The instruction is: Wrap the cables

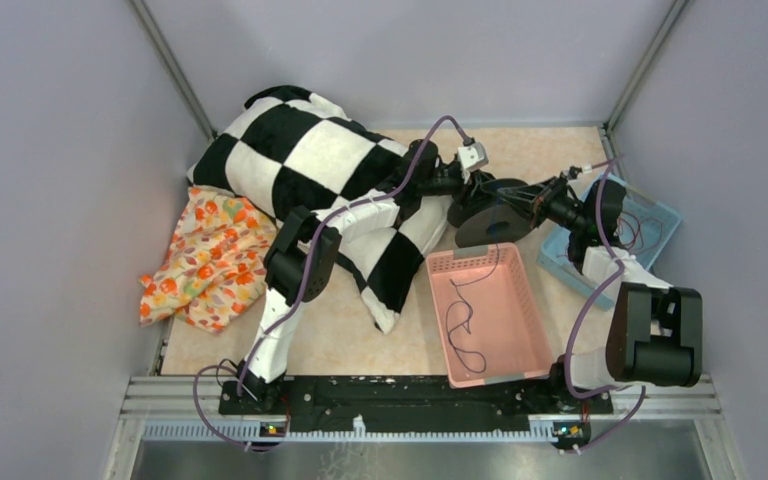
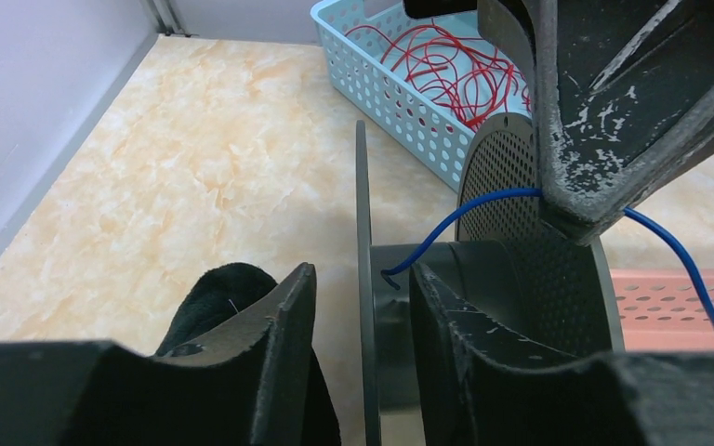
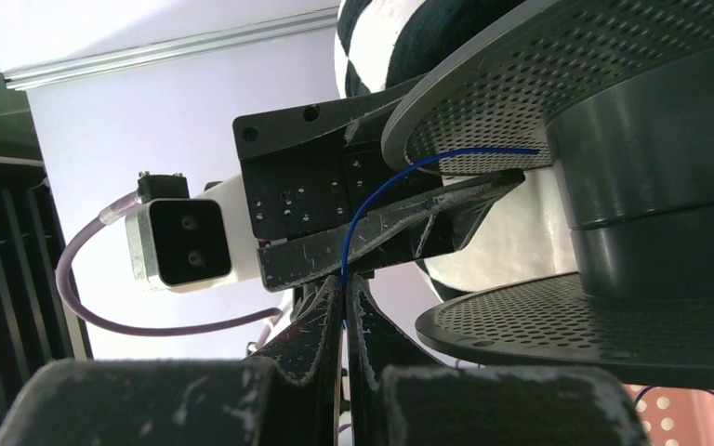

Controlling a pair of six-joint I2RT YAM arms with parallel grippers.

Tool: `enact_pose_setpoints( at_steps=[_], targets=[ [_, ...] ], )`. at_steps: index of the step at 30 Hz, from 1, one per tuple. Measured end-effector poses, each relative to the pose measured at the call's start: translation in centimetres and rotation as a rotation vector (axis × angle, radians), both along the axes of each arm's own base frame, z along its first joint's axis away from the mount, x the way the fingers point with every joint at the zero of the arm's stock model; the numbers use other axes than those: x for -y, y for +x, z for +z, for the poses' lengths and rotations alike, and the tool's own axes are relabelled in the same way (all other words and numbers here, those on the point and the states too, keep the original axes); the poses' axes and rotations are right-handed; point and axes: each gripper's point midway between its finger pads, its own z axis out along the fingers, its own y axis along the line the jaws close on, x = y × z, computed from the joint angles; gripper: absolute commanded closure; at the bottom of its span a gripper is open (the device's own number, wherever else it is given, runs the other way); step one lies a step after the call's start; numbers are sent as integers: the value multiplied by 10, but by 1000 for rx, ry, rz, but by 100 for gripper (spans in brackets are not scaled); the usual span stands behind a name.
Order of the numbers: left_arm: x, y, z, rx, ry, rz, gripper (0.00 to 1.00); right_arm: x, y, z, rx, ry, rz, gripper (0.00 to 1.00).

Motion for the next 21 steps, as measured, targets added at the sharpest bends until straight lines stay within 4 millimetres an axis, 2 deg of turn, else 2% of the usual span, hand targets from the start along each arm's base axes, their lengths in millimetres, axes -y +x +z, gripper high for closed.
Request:
enact_pose_setpoints(
  at_steps=[5,11,21],
  targets=[
    [-1,0,-3,6,11,-1,47,0,1,-2,-6,3,-3,100],
    [-2,-1,1,12,8,-2,38,1,5,4,8,31,-7,100],
    [-1,-2,8,-2,-13,1,37,-5,6,4,5,47,8,100]
  ],
)
